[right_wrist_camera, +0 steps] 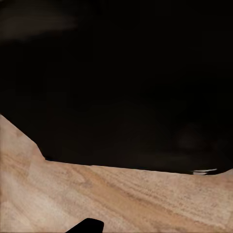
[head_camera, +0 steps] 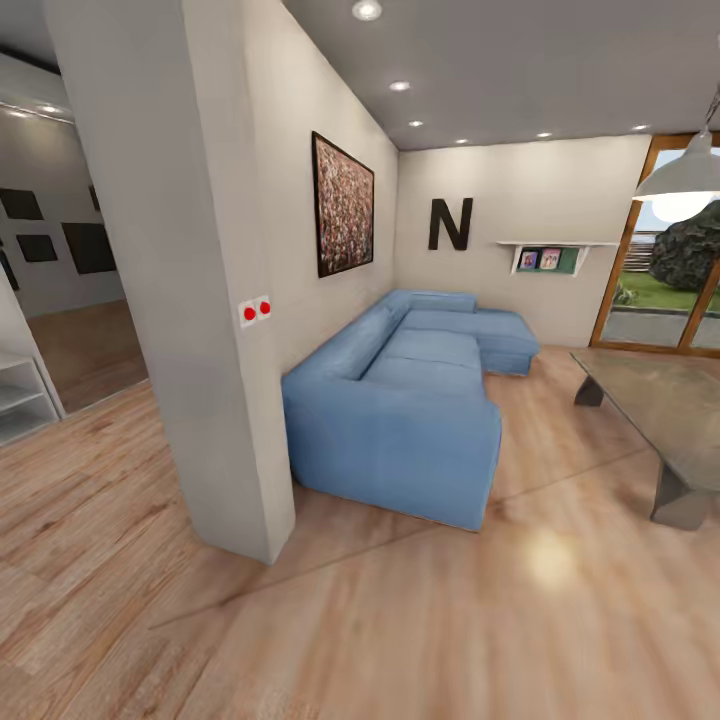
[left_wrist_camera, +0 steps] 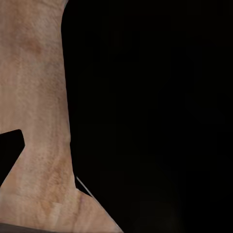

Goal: Put the three can of soda from the living room inside the tash can in the kitchen.

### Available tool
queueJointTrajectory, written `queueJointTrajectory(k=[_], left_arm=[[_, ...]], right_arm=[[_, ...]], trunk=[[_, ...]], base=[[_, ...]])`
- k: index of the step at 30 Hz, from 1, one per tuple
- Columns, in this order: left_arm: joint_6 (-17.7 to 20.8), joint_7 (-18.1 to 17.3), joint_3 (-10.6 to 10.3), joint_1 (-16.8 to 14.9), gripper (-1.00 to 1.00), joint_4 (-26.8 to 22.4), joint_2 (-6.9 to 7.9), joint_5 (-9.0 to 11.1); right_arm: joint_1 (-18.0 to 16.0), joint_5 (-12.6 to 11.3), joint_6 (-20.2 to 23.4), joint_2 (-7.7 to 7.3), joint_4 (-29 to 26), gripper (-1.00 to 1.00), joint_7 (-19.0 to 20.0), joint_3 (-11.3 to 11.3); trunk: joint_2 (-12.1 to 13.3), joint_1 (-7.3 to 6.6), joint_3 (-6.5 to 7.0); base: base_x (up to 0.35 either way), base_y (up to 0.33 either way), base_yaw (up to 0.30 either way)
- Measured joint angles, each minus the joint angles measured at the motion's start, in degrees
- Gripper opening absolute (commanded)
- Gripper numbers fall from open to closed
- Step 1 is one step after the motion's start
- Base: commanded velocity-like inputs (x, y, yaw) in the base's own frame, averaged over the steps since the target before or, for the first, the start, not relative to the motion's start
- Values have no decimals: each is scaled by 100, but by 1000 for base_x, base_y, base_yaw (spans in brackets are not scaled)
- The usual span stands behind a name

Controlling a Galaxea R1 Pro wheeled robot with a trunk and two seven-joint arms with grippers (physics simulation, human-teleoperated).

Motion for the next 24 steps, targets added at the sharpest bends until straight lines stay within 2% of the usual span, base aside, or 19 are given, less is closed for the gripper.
queueJointTrajectory(k=[4, 11, 19, 22, 24], left_arm=[[-125, -125, 14, 128, 100, -125, 38, 4], [-144, -350, 14, 145, 100, -350, 38, 4], [-144, -365, 14, 145, 100, -608, 38, 4], [-144, -365, 14, 145, 100, -704, 38, 4], [-104, -301, 15, 91, 100, -769, 42, 27]], right_arm=[[-15, -9, 125, -109, -127, 100, 125, -127], [-15, -9, 223, -109, -353, 100, 350, -352], [-15, -9, 223, -109, -611, 100, 555, -611], [-15, -9, 223, -109, -708, 100, 555, -612], [-47, 37, 159, -48, -773, 100, 491, -546]], trunk=[[1, 0, 0], [1, 0, 0], [1, 0, 0], [1, 0, 0], [1, 0, 1]], base=[[0, 0, 0], [0, 0, 0], [0, 0, 0], [0, 0, 0], [0, 0, 0]])
